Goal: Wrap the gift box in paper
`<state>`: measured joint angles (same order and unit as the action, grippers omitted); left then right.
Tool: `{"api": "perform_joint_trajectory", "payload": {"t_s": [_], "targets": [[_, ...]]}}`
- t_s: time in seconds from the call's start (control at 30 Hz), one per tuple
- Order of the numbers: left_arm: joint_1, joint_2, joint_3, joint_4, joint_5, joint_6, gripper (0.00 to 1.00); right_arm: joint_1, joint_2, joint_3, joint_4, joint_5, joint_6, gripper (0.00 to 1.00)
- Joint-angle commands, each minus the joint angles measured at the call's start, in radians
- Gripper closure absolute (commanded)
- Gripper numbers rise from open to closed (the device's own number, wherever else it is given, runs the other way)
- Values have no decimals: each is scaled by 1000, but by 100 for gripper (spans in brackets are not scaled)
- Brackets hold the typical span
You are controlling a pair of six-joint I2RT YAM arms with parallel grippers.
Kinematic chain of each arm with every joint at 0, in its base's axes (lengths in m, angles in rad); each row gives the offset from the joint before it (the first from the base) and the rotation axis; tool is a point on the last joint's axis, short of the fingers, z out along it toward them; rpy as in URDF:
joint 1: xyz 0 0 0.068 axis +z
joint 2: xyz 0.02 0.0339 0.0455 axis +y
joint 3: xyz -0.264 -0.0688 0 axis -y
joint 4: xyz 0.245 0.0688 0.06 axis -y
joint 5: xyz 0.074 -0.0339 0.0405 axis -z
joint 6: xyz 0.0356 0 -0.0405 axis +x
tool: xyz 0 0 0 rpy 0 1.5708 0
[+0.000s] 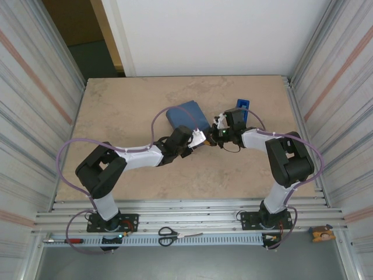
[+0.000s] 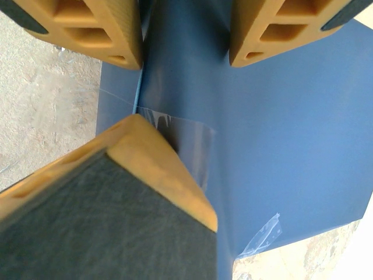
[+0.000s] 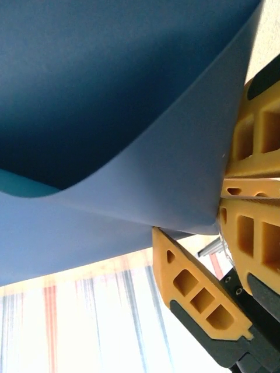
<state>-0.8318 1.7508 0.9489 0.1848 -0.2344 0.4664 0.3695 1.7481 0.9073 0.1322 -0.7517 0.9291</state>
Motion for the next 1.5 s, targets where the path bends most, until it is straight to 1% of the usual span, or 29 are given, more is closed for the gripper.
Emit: {"api": "perform_joint_trajectory", "payload": {"t_s": [0.0,0.13,0.3,0.37,0.6,0.63,0.67,1.03,1.23,1.3,1.47], "targets": [[-4,58,-33,-124,35,-4,58,12,1,39,-25,60,41,84],[-4,61,-32,-123,35,-2,58,21,-5,50,-45,96,64,80],[-4,62,-32,-120,35,-2,58,31,-9,54,-43,124,101,78],[-4,62,-32,-120,37,-1,59,40,-6,64,-46,128,112,71],[-4,60,-36,-117,36,-2,59,55,-33,65,-56,168,123,67],[-4,59,-36,-117,37,-2,59,54,-43,62,-62,177,123,65],[-4,61,-35,-117,37,-2,59,55,-51,60,-66,181,122,60],[-4,64,-35,-117,35,-4,60,55,-90,60,-67,173,107,51],[-4,65,-36,-115,37,-6,61,55,-107,67,-143,208,75,40],[-4,65,-38,-114,37,-6,61,54,-114,56,-135,201,73,37],[-4,65,-36,-115,37,-6,60,52,-136,52,-144,185,65,36]]}}
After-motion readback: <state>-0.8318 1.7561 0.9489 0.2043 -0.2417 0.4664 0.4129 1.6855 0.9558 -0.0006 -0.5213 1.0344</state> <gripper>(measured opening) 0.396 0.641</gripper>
